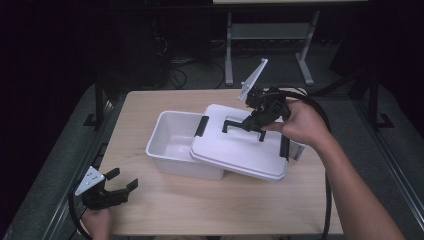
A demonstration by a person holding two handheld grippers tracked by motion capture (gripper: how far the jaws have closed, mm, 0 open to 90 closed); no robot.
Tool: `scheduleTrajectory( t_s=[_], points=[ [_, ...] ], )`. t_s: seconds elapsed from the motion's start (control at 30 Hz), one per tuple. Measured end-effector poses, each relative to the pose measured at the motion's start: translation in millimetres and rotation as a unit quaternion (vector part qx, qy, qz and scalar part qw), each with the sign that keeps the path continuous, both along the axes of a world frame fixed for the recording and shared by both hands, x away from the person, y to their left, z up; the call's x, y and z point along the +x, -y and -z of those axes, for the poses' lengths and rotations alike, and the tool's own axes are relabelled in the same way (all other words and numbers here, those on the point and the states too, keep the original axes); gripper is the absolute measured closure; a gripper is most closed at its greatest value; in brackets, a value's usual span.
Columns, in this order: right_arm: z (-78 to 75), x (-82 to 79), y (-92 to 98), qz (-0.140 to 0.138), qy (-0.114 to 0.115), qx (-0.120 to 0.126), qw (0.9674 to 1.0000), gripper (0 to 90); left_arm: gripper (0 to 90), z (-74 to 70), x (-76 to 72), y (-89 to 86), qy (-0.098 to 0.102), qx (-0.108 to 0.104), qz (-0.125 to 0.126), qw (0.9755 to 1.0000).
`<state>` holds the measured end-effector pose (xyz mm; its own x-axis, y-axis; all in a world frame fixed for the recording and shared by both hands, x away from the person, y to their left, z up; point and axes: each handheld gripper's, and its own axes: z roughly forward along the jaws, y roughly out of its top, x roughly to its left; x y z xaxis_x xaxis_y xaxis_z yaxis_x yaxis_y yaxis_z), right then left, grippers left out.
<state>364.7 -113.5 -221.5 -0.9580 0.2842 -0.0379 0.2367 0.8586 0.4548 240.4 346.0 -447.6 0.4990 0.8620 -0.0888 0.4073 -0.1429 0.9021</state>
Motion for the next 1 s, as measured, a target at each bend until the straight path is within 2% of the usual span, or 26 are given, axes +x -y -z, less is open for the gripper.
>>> scheduleTrajectory(
  t_s=[0.47,1.0],
  points=[
    [8.0,-18.2,41.5,0.02,0.0,0.005,0.9998,84.9,13.2,0.0,-0.4,1.0,0.001,0.002,-0.003,1.0],
    [23.2,-34.4,73.7,0.038,-0.007,0.011,0.9992,84.9,13.2,0.6,0.4,0.3,0.001,0.004,-0.001,1.0]
  ],
)
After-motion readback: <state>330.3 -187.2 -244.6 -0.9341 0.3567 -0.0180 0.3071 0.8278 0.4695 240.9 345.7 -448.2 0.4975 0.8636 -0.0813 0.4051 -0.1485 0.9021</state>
